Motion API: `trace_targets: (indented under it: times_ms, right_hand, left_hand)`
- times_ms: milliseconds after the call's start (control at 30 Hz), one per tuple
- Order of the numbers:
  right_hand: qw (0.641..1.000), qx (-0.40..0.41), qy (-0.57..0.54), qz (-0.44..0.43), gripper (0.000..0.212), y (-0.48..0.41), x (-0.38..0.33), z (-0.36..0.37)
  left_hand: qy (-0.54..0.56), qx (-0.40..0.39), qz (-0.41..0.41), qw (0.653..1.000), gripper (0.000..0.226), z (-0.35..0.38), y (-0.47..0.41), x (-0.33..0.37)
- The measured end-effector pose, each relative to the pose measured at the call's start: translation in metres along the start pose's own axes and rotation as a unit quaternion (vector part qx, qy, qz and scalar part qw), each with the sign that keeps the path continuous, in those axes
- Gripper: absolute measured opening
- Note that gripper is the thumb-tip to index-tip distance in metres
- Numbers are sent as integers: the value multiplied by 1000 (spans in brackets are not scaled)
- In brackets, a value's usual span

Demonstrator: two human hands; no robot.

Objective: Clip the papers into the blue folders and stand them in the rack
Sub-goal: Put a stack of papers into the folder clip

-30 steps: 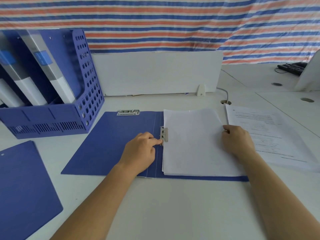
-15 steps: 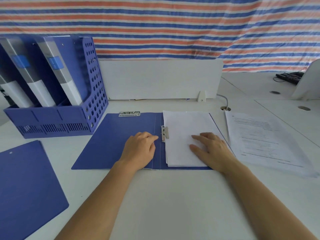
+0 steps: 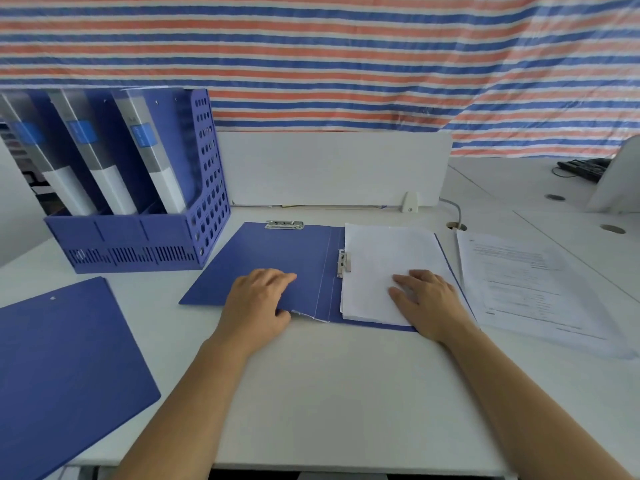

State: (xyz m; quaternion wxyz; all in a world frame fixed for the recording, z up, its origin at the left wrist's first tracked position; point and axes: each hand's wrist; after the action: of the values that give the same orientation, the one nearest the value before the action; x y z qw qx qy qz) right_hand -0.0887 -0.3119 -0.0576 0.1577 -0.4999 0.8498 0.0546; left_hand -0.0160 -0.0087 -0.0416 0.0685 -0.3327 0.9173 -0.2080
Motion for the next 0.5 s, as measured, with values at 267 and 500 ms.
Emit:
trace_targets:
  times_ms: [267,500]
  right_hand:
    - [1000,7,-18,12,52,3,-2,-1]
    - [980,61,-65,175,65,3,-3,-12]
  left_hand:
    - [-91,282,-184,937,94,-16,-13,13]
    - [415,385,-219,795,98,-14,-35,33]
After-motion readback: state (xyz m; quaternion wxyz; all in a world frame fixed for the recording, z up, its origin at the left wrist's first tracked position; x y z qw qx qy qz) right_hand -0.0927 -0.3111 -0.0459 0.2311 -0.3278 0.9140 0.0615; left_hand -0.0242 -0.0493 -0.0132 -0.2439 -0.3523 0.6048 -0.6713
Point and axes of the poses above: each hand's wrist, its own y-axis away from the middle knuckle, its own z-axis out of the palm, x = y × z, and after that the axes turned 14 degrees about z, right-handed
